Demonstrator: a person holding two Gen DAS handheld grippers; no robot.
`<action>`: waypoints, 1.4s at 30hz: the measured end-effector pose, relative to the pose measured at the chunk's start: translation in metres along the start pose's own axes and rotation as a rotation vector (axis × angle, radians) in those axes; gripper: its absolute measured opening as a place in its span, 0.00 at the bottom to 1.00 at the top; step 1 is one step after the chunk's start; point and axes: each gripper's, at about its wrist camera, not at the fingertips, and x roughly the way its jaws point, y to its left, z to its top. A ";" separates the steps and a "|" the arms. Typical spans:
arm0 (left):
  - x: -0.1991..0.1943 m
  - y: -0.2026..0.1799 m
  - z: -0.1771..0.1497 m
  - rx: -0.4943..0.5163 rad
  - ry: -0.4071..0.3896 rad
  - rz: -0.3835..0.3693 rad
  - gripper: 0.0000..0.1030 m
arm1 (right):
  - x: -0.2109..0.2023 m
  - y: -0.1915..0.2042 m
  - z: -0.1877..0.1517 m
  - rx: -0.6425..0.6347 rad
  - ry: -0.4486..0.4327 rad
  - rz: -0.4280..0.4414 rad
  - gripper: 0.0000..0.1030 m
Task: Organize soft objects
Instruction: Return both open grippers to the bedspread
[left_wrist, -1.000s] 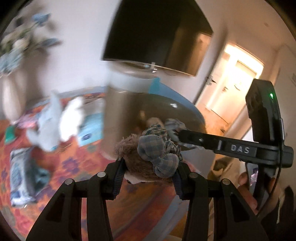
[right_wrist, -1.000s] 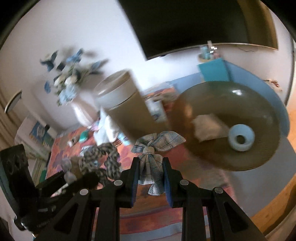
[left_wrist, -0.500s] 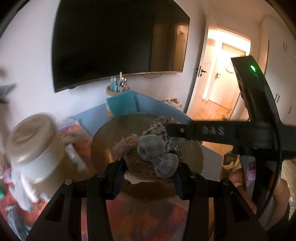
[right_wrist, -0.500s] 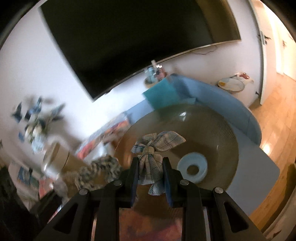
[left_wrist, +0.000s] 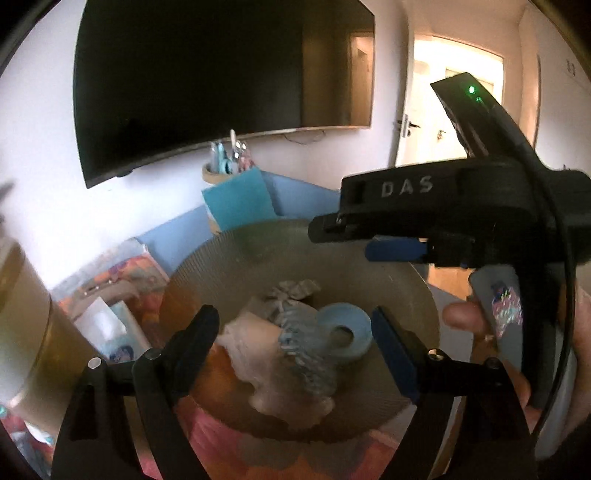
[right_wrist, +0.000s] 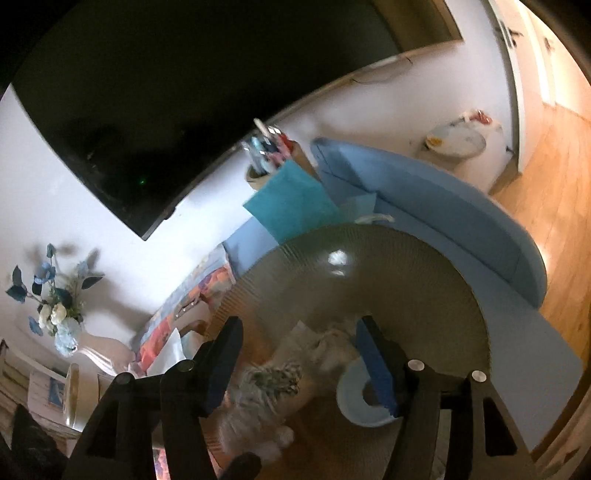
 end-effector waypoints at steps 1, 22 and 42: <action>-0.004 -0.003 -0.003 0.012 -0.002 -0.005 0.81 | -0.004 -0.001 -0.003 -0.009 0.001 0.004 0.60; -0.170 0.064 -0.072 -0.118 -0.063 0.050 0.81 | -0.073 0.059 -0.107 -0.267 -0.027 0.083 0.60; -0.255 0.258 -0.196 -0.576 -0.034 0.432 0.81 | 0.017 0.244 -0.224 -0.725 0.213 0.251 0.60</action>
